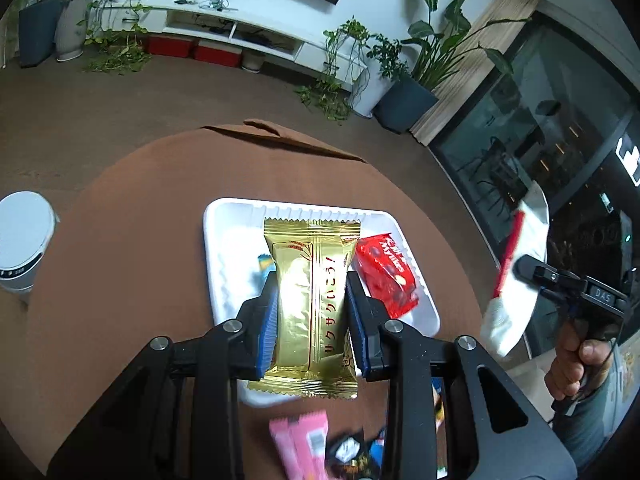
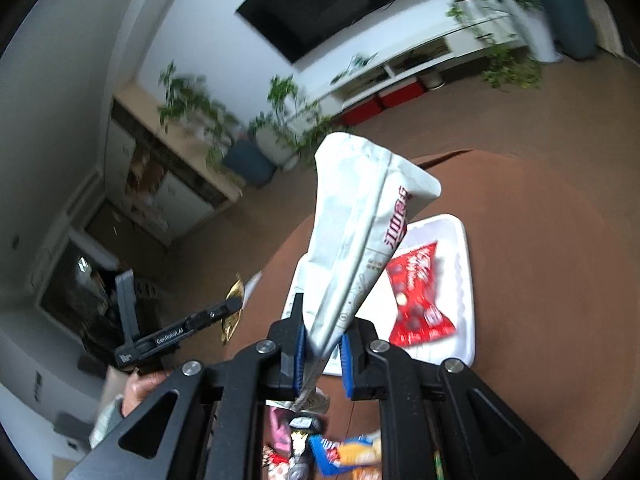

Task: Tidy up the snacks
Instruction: 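Carry the gold wafer and white packet over the tray and lower them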

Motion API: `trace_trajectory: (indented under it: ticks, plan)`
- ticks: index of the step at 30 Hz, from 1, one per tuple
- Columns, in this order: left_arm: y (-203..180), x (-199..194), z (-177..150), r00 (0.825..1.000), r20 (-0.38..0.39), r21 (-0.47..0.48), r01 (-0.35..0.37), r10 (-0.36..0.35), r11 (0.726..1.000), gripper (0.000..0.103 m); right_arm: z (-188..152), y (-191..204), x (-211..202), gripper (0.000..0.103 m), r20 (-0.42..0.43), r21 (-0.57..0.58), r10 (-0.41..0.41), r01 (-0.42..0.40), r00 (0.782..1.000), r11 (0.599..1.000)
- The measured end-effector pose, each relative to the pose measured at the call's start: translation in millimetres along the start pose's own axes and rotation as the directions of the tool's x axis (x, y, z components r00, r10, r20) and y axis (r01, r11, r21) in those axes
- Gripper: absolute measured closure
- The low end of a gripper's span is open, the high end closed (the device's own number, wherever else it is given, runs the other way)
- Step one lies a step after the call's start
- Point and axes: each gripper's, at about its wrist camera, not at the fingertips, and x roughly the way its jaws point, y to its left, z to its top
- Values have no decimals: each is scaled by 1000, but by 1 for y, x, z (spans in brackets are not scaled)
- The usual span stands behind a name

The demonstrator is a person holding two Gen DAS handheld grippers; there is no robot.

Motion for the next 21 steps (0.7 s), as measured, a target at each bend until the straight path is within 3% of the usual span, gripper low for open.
trace_trajectory:
  ticks: [5,11,15,21]
  plan:
    - [5,41,4,999,-35,-16,-19,19,1000,74,12,7,61,88,-142,-62,-38,29,989,998]
    - [22,73,-2,997,-61,-60,-54,50,997,74,1,-8,122,88,-295,-84,-124,104,947,991]
    - [24,88,-7,995,-66,-63,-73,69,995,74,-4,-17,144,88,-338,-79,-152,133,929,988]
    - [19,108,-12,992,-74,-53,-102,98,993,74,-1,-24,156,88,-343,-81,-186,168,921,982]
